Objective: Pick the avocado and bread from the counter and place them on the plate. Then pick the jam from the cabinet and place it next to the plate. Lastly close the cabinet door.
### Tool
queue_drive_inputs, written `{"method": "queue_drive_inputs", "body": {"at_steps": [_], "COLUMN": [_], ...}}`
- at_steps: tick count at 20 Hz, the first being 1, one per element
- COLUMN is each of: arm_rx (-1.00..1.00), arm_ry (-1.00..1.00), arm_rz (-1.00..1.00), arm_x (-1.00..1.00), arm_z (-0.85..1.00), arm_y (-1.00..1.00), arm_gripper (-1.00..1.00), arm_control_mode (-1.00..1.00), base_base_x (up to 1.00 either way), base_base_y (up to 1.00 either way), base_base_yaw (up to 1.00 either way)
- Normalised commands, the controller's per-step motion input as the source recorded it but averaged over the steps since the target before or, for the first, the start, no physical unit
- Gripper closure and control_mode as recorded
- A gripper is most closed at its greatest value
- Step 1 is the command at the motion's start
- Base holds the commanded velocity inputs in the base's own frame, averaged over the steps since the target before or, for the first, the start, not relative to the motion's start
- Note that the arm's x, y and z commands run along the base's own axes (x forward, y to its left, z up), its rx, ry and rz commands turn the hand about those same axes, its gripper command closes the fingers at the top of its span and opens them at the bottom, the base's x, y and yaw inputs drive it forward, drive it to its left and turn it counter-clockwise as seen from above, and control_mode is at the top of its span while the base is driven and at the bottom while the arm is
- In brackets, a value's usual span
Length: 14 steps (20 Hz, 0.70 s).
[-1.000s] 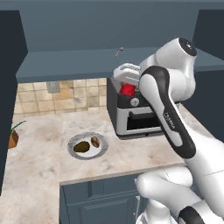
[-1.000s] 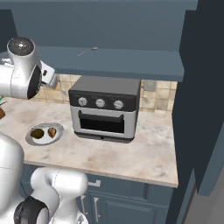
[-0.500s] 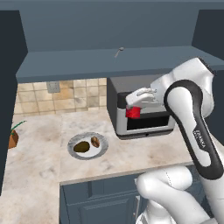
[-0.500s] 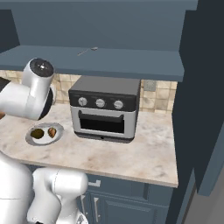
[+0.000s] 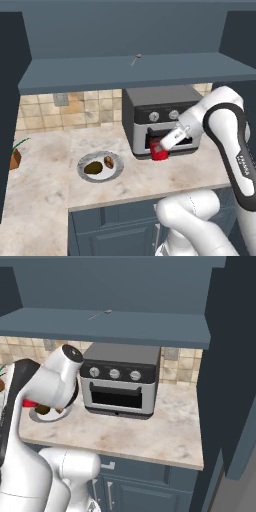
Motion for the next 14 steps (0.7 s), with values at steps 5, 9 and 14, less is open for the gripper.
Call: {"method": "queue_drive_inputs", "body": {"at_steps": [5,9,14], "arm_rx": [-0.05,0.0,0.09], "arm_ry": [-0.12,-0.12,-0.05], "arm_rz": [0.1,0.01,0.05], "arm_x": [-0.01,0.0,0.0], "arm_z": [-0.48,-0.51,-0.53], "arm_y": [-0.06,-0.05,-0.13], "arm_gripper": [1.0,1.0,1.0], "arm_control_mode": [-1.0,-1.0,-1.0], "base_base_x": [0.0,0.0,0.0], "base_base_y": [0.0,0.0,0.0], "base_base_yaw": [0.0,0.0,0.0]}}
